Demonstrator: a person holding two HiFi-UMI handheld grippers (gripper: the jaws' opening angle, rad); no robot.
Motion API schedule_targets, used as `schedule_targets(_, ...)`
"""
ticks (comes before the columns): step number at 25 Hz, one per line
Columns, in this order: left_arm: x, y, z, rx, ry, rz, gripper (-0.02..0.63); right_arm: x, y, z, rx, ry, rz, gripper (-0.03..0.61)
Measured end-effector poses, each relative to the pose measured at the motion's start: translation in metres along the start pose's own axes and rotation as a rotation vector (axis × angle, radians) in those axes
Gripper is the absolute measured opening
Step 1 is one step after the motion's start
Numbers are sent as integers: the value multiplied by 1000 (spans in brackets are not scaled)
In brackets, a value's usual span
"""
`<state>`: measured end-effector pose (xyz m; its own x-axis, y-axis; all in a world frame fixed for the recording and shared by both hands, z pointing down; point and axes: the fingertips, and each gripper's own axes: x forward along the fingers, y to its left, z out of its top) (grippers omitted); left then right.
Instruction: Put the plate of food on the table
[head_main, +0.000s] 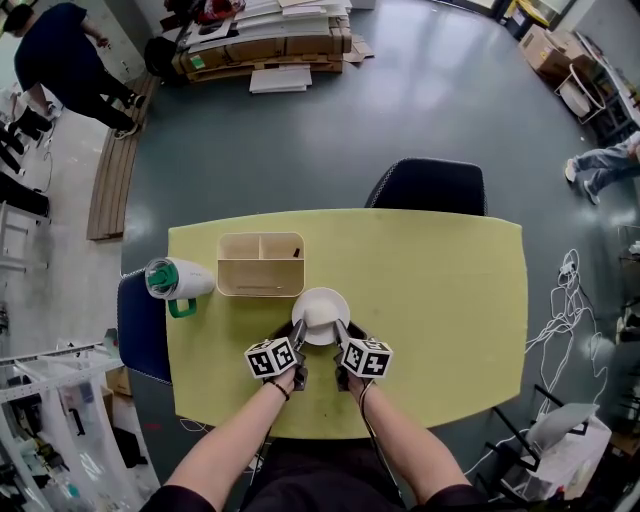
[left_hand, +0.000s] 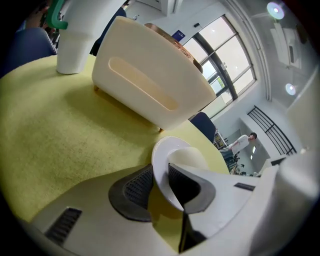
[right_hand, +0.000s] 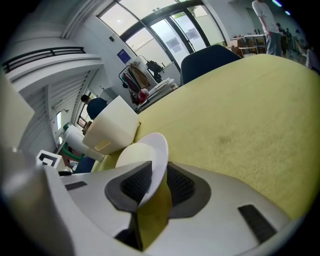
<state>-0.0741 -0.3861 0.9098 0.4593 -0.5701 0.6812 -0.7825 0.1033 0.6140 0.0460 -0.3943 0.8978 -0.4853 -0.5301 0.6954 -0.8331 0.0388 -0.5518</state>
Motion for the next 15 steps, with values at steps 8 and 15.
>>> schedule_targets(8,-5,3,10,232,-20,86,89,0,-12,4,-178,18,-112,100)
schedule_targets(15,-19,6,24,368,-85,112,87,-13,-11,18,-277,-49,-125,98)
